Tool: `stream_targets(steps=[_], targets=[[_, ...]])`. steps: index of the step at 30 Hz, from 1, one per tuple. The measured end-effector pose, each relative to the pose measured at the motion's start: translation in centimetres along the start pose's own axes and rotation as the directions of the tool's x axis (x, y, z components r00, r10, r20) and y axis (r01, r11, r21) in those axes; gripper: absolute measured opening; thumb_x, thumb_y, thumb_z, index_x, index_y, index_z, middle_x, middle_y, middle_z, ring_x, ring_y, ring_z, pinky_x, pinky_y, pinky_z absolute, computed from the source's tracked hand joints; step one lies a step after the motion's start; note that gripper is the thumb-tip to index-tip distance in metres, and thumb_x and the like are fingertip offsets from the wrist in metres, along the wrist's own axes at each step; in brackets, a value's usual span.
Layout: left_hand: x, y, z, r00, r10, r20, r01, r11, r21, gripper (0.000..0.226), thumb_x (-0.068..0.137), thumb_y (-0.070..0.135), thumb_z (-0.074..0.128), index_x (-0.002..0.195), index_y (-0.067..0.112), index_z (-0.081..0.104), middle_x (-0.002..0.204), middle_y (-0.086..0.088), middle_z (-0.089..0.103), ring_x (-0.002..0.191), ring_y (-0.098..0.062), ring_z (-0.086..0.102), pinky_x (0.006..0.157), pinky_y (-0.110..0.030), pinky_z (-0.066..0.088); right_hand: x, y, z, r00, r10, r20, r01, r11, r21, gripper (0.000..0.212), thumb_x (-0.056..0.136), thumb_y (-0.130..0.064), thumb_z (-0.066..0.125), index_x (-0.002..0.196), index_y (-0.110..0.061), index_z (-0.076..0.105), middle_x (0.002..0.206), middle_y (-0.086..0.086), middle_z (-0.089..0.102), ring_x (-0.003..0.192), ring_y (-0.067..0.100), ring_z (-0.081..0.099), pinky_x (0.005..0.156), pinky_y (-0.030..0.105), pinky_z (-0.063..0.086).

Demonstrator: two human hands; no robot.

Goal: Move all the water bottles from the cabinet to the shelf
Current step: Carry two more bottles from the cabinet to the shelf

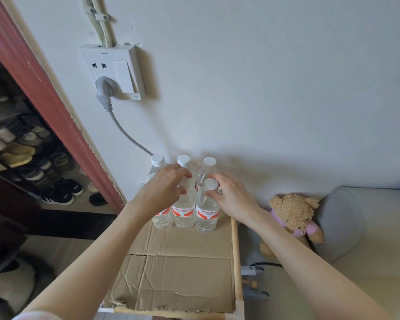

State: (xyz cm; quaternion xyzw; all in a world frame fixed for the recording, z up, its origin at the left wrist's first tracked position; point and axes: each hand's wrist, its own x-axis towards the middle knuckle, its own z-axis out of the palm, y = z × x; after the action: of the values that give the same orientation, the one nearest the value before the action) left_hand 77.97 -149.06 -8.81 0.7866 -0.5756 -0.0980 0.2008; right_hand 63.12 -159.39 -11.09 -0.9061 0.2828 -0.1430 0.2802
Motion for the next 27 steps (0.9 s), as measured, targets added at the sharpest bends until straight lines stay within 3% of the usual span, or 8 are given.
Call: stream_targets(steps=[6, 11, 14, 16, 18, 21, 25, 27], targets=[[-0.6, -1.1, 1.2, 0.987, 0.116, -0.112, -0.108, 0.991, 0.075, 0.041, 0.072, 0.006, 0.069, 0.112, 0.008, 0.059, 0.107, -0.011, 0.063, 0.102, -0.033, 0.052, 0.088, -0.04, 0.039, -1.3, 1.4, 1.3, 0.991, 0.04, -0.124, -0.018, 0.984, 0.175, 0.044, 0.077, -0.022, 0.071, 0.116, -0.016, 0.054, 0.107, 0.003, 0.057, 0.094, 0.022, 0.058, 0.083, 0.039, 0.051], [-2.3, -1.7, 2.5, 0.945, 0.149, -0.291, -0.125, 0.987, 0.099, 0.065, 0.07, 0.017, 0.073, 0.129, 0.013, 0.045, 0.129, -0.006, 0.054, 0.12, -0.028, 0.042, 0.095, -0.03, 0.022, -4.0, 3.9, 4.7, 0.981, 0.175, -0.08, -0.123, 0.891, 0.437, 0.059, 0.076, -0.013, 0.071, 0.128, -0.02, 0.045, 0.121, -0.004, 0.048, 0.115, 0.007, 0.05, 0.098, 0.035, 0.046], [-4.3, -2.3, 3.3, 0.904, -0.023, -0.426, -0.028, 0.993, -0.113, 0.074, 0.074, 0.014, 0.072, 0.137, 0.012, 0.032, 0.141, -0.009, 0.037, 0.129, -0.021, 0.028, 0.105, -0.029, 0.021, -5.1, 3.9, 6.3, 0.969, 0.246, -0.034, -0.174, 0.771, 0.612, 0.066, 0.079, -0.007, 0.068, 0.132, -0.028, 0.035, 0.125, -0.01, 0.045, 0.11, -0.011, 0.049, 0.09, 0.014, 0.046], [-6.1, -2.7, 4.2, 0.846, -0.222, -0.485, 0.068, 0.947, -0.315, 0.073, 0.075, 0.009, 0.07, 0.136, 0.006, 0.031, 0.139, -0.013, 0.035, 0.127, -0.019, 0.027, 0.106, -0.03, 0.025, -5.2, 4.4, 7.5, 0.949, 0.314, -0.036, -0.223, 0.746, 0.628, 0.059, 0.078, -0.014, 0.069, 0.126, -0.031, 0.037, 0.123, -0.007, 0.051, 0.108, -0.002, 0.054, 0.089, 0.016, 0.047], [-7.6, -3.4, 5.3, 0.805, -0.404, -0.434, 0.182, 0.865, -0.467, 0.07, 0.079, 0.012, 0.067, 0.137, 0.008, 0.028, 0.139, -0.012, 0.034, 0.126, -0.021, 0.03, 0.106, -0.039, 0.029, -5.3, 4.8, 8.5, 0.927, 0.375, -0.013, -0.286, 0.727, 0.624, 0.053, 0.077, -0.022, 0.071, 0.12, -0.032, 0.039, 0.12, -0.005, 0.056, 0.107, 0.007, 0.056, 0.085, 0.017, 0.047], [-8.6, -5.9, 7.1, 0.818, -0.541, -0.195, 0.335, 0.723, -0.604, 0.071, 0.082, 0.024, 0.063, 0.14, 0.019, 0.023, 0.143, -0.004, 0.034, 0.13, -0.021, 0.034, 0.107, -0.04, 0.03, -5.7, 5.3, 10.2, 0.896, 0.441, 0.06, -0.379, 0.687, 0.62, 0.044, 0.08, -0.025, 0.068, 0.119, -0.026, 0.047, 0.119, -0.003, 0.06, 0.108, 0.011, 0.057, 0.082, 0.014, 0.044], [-8.4, -7.5, 8.3, 0.914, -0.404, -0.045, 0.29, 0.725, -0.625, 0.076, 0.084, 0.016, 0.06, 0.127, 0.06, 0.016, 0.142, 0.01, 0.036, 0.129, -0.013, 0.037, 0.102, -0.03, 0.035, -5.7, 5.2, 11.5, 0.877, 0.473, 0.087, -0.406, 0.631, 0.66, 0.041, 0.078, -0.038, 0.067, 0.114, -0.028, 0.05, 0.124, -0.003, 0.057, 0.107, 0.004, 0.056, 0.087, 0.013, 0.044], [-8.1, -7.2, 8.7, 0.921, -0.39, -0.023, 0.253, 0.641, -0.725, 0.074, 0.085, 0.004, 0.058, 0.132, 0.048, 0.021, 0.125, 0.032, 0.044, 0.124, -0.015, 0.043, 0.098, -0.021, 0.04, -5.6, 5.6, 12.1, 0.866, 0.495, 0.075, -0.408, 0.611, 0.678, 0.052, 0.074, -0.046, 0.069, 0.118, -0.025, 0.051, 0.13, 0.003, 0.054, 0.108, 0.0, 0.057, 0.089, 0.019, 0.046]])
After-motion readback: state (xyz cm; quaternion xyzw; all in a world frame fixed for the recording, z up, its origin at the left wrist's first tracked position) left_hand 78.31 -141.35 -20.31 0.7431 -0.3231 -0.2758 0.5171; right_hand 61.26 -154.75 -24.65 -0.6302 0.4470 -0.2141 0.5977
